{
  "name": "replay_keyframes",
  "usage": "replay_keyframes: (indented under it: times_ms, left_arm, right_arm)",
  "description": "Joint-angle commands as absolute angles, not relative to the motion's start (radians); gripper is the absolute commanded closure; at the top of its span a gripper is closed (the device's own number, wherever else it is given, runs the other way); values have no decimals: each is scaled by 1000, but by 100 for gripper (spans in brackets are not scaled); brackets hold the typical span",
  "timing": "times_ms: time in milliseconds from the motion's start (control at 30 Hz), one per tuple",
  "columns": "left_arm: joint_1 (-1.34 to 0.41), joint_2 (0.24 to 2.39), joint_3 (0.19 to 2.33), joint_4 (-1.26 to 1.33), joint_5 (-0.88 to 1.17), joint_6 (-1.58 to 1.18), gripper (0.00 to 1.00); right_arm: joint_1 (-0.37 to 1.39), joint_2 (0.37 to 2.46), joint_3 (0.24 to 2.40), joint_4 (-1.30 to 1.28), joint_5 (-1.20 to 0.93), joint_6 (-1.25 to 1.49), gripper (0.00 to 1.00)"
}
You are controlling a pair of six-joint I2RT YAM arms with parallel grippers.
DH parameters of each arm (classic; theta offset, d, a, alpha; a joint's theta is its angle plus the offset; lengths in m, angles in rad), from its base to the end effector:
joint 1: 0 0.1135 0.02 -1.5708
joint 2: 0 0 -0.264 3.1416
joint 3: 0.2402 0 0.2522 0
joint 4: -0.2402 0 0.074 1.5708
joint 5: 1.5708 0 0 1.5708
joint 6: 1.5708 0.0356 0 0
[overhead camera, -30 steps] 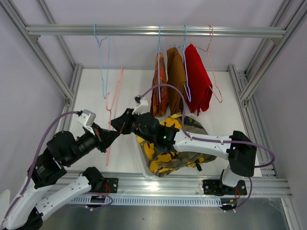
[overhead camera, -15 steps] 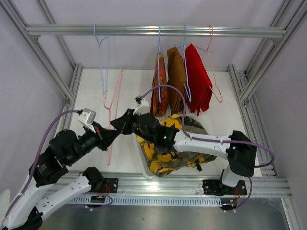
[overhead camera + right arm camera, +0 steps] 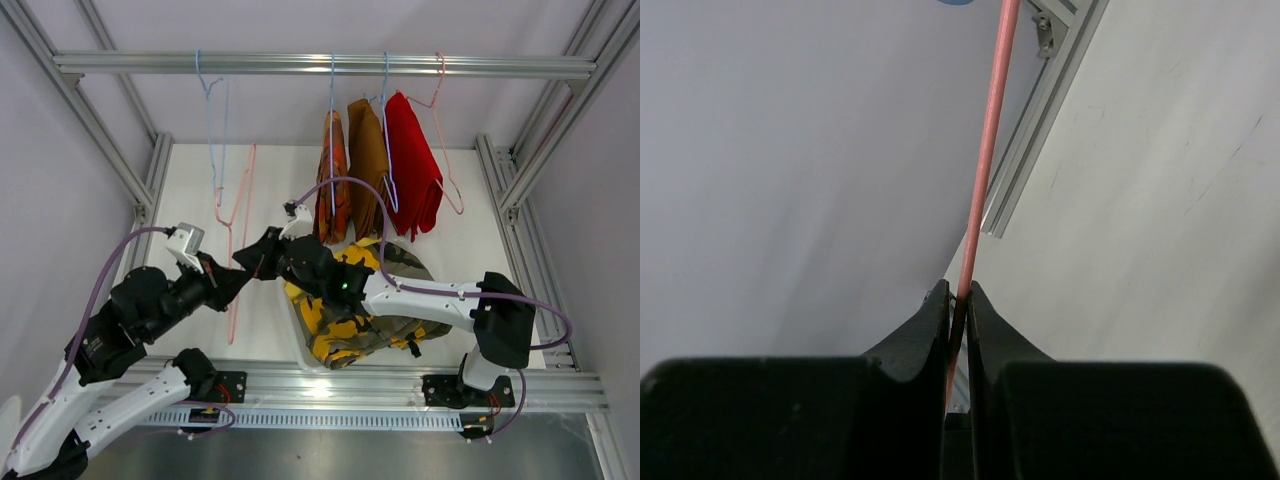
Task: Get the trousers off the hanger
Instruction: Place the hanger at the clothesline.
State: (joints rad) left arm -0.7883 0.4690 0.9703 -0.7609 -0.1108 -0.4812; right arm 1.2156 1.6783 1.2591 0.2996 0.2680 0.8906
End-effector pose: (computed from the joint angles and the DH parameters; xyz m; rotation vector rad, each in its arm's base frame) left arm 0.0565 -0.0513 0.3751 0.2106 1.8907 -0.7819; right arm 0.1494 0.3756 0.3181 -0.0816 1.8764 1.3130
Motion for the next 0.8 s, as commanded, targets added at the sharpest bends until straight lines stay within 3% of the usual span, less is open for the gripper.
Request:
replay_keyframes:
  times_ms: [0,167,267,333,400,467,567,767]
  left_arm:
    - [-793,482,1014,-638,-144,-500,99]
    - [-793,477,1012,-621,-161,-503,99]
    - [-793,485,1023,-618,-152,-500,99]
    - [-793,497,1029,-626,-170,-496,99]
    - [-793,515,1037,-646,-217,-494,100]
    - [-793,534,1054,-690,-262,-492,99]
    - [-793,558,1052,-725,-336,-503,99]
    - [-793,540,999,-723,-373,-517,99]
  right_arm:
    - [1226,1709,1236,219,241,850,100]
    - [1224,1706,1233,216,239,851,100]
    - [1224,1700,1230,213,241,847,77]
    - [1224,1689,1230,204,244,841,72]
    - [1226,1678,1230,187,250,835,47]
    - [1224,1646,1224,172,262,833,33]
    - [1224,1596,1194,160,294,827,21]
    - [1223,1511,1167,124,353,816,8]
